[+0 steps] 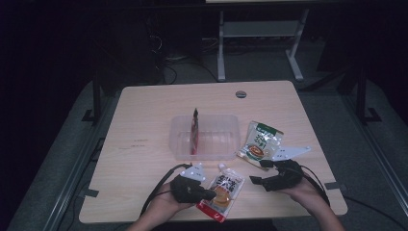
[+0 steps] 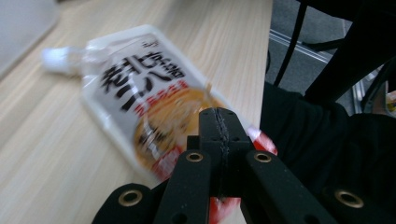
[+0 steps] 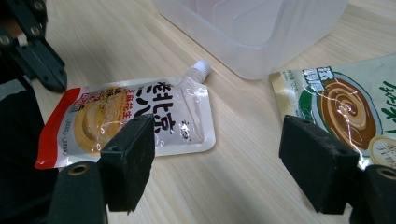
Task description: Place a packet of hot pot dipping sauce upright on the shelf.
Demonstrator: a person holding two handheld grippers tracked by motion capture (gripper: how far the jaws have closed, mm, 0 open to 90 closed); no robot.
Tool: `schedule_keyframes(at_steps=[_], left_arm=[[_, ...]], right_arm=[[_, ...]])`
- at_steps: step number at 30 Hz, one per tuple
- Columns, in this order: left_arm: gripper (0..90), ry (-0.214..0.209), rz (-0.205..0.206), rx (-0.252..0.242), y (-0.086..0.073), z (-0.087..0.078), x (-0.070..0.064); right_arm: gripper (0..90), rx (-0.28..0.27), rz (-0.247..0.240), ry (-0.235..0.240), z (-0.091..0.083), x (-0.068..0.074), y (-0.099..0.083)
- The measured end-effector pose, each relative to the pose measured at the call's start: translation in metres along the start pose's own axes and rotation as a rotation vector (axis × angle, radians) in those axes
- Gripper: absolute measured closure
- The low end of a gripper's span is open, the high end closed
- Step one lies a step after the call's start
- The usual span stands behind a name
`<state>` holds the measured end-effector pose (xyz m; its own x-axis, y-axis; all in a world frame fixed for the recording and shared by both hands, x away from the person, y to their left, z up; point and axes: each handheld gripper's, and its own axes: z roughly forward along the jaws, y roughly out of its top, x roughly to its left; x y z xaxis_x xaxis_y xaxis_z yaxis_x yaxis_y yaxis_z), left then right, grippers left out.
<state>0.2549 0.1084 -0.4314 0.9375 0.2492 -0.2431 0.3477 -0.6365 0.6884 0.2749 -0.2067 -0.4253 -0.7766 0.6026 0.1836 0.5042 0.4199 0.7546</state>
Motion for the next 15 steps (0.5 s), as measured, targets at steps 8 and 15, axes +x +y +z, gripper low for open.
schedule_keyframes(at_steps=[8, 15], left_arm=[[89.7, -0.002, 0.030, 0.068, 0.002, 0.031, -0.006], [89.9, 0.015, 0.047, 0.088, 0.000, 0.034, -0.006]], right_arm=[[26.6, 0.003, -0.007, 0.001, 0.001, -0.002, 0.000], [26.6, 0.011, -0.013, 0.003, 0.002, -0.001, -0.001]])
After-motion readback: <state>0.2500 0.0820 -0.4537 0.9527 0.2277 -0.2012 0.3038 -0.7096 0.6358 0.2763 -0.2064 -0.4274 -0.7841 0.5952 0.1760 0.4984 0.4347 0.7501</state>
